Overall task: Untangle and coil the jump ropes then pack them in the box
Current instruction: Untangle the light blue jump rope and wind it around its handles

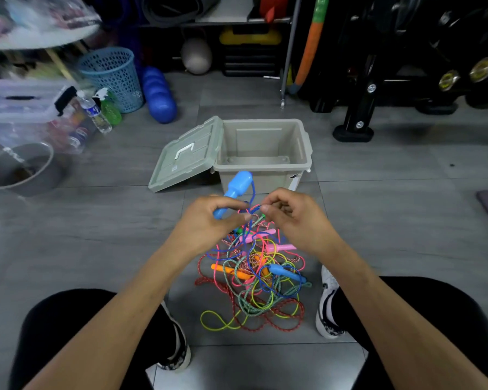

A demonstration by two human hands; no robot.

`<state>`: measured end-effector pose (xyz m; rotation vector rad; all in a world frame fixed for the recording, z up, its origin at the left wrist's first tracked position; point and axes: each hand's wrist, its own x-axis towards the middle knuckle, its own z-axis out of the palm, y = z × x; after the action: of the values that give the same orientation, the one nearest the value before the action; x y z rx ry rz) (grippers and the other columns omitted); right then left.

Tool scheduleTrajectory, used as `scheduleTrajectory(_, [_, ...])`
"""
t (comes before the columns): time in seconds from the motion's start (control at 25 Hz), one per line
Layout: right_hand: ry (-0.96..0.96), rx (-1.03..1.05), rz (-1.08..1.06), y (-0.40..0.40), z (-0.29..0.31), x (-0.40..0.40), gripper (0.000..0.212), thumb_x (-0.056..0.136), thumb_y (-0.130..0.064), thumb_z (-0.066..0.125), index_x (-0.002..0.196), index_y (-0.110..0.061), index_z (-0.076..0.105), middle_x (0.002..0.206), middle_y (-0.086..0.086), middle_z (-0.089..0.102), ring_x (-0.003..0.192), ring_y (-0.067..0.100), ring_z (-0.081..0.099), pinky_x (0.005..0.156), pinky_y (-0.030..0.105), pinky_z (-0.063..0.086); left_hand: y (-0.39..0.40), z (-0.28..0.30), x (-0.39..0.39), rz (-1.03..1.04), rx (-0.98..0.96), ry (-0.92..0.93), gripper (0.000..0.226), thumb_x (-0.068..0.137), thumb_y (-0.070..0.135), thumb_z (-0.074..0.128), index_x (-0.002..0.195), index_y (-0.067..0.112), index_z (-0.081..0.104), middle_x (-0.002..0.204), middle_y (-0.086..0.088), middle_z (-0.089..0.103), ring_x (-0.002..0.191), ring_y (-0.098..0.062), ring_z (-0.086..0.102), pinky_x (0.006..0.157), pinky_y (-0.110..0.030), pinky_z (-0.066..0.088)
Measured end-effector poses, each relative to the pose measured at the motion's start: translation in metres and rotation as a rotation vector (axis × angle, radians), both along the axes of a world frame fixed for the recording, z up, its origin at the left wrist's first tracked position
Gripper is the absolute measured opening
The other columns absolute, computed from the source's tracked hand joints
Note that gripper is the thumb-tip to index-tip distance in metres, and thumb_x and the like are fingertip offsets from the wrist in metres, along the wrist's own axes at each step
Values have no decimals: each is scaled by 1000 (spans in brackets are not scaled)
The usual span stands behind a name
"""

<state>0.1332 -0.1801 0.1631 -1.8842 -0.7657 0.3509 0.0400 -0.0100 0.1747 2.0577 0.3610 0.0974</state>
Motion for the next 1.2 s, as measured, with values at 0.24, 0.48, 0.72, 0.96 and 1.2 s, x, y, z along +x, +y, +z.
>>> scheduleTrajectory(0.24, [151, -118, 55, -1, -10, 2, 16, 94, -17, 57, 78, -19, 59, 69, -1, 64, 63, 13, 60, 66, 35, 51, -1, -4, 4, 89, 63, -115, 11, 89, 15, 65, 82, 22, 67, 95, -4, 63, 73, -20, 60, 70, -35, 51])
scheduleTrajectory(0.48, [158, -481, 113, -9, -38, 12, 19, 99, -19, 42, 90, -18, 59, 79, 0, 65, 83, 34, 64, 70, 38, 51, 26, -1, 7, 479, -64, -74, 17, 96, 13, 52, 83, 22, 59, 71, 6, 53, 51, -2, 42, 49, -10, 35])
scheduleTrajectory(0.72, [-9, 43, -95, -1, 2, 7, 16, 97, -18, 51, 90, -16, 66, 84, 23, 64, 72, 33, 56, 63, 38, 47, 20, -19, 2, 252, 40, 371, 12, 85, 12, 68, 93, 18, 74, 98, -4, 67, 80, -15, 58, 71, -16, 40])
scheduleTrajectory(0.96, [-94, -69, 97, 1, -2, 2, 17, 95, -16, 53, 89, -10, 67, 67, 13, 58, 59, 21, 49, 59, 35, 44, 0, 0, 1, 79, 58, 0, 17, 81, 24, 75, 97, 29, 74, 99, 3, 67, 84, -6, 62, 73, -12, 43])
scheduleTrajectory(1.2, [168, -149, 163, -4, -8, 6, 24, 97, -15, 49, 78, -22, 62, 70, -2, 61, 65, 6, 57, 68, 24, 49, 0, 7, 4, 240, -47, -210, 18, 85, 10, 70, 78, 27, 71, 84, -5, 67, 61, -10, 55, 58, -18, 46])
